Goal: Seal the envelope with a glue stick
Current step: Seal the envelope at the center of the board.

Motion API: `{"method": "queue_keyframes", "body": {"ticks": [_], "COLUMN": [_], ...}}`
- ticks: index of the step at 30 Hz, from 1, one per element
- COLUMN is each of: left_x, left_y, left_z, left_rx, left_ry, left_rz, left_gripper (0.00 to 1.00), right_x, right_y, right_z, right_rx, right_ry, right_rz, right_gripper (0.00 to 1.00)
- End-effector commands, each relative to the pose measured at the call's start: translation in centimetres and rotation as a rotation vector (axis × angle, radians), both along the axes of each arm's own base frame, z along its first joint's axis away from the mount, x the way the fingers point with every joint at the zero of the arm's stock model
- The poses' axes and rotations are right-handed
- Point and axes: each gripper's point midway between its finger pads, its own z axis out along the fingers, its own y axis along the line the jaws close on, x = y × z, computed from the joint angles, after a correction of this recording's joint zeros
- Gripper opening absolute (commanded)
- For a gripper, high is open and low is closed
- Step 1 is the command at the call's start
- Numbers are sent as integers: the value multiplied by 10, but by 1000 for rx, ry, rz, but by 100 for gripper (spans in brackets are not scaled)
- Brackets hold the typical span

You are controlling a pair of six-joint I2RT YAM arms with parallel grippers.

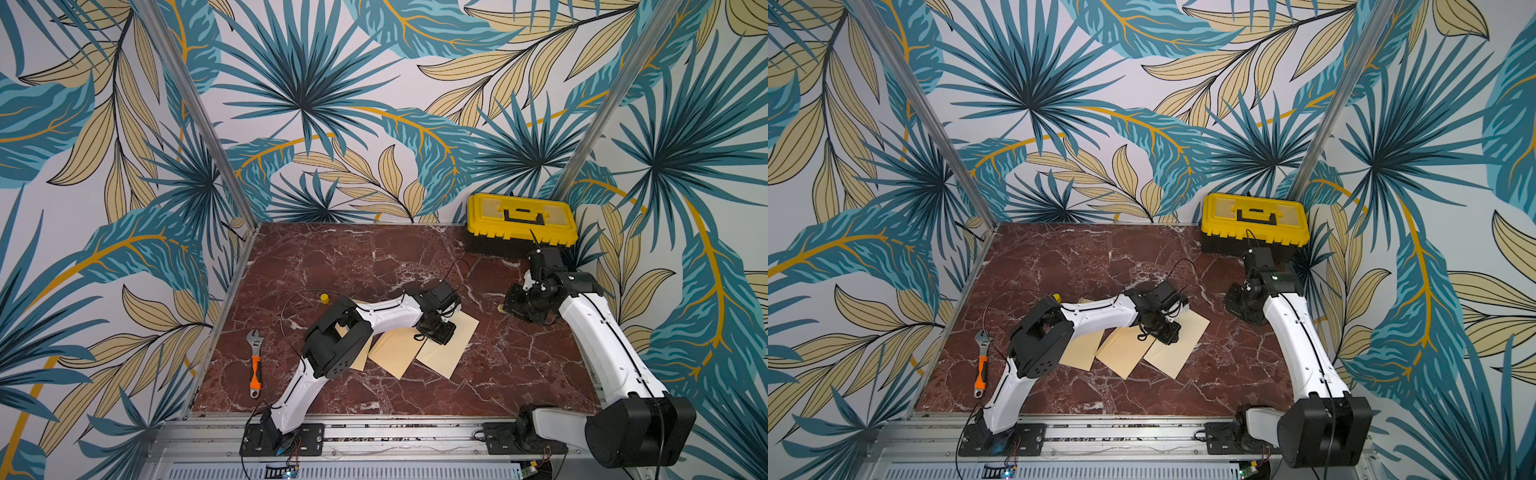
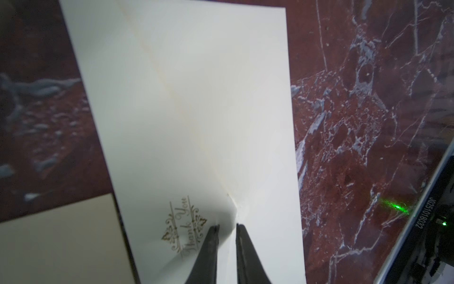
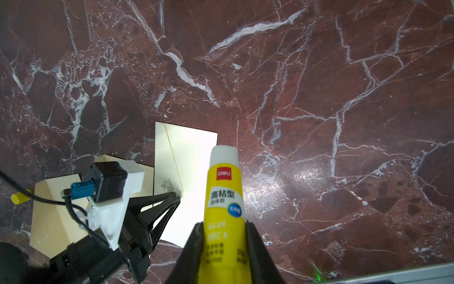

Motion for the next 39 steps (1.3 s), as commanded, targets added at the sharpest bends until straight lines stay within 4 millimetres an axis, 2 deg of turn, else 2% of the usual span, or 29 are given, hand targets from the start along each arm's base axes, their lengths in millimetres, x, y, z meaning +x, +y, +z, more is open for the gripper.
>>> {"method": "queue_keyframes", "body": {"ticks": [1,5,9,11,17,20,23,31,39], "left_x": [-9,-10,-9,-5,10,16,19,19,6], "left_y": [23,25,24,21,6,0,-5,-15,-1], "left_z": [-50,-55,-49,-38,16,31,35,22,-35], "left_rx": [112,124,117,98,20,-4,-17,-31,56], "left_ry": [53,61,45,26,-52,-70,-74,-45,33], "left_rz": [15,20,21,22,19,15,13,11,7], "left_gripper": [18,18,18,18,19,19,19,19,19], "right_x": [-9,-9,-9,-9,-9,-9,-8,-8,-9], "right_y": [-1,0,0,1,2,2,3,3,3], "right_z": [1,1,1,1,4,4,4,4,1], "right_rx": [-1,3,6,9,14,17,20,20,22], "right_ry": [10,10,10,9,6,6,4,5,14], "right_rz": [9,8,8,9,10,10,10,11,13], "right_gripper": [0,0,0,0,0,0,0,0,0]}}
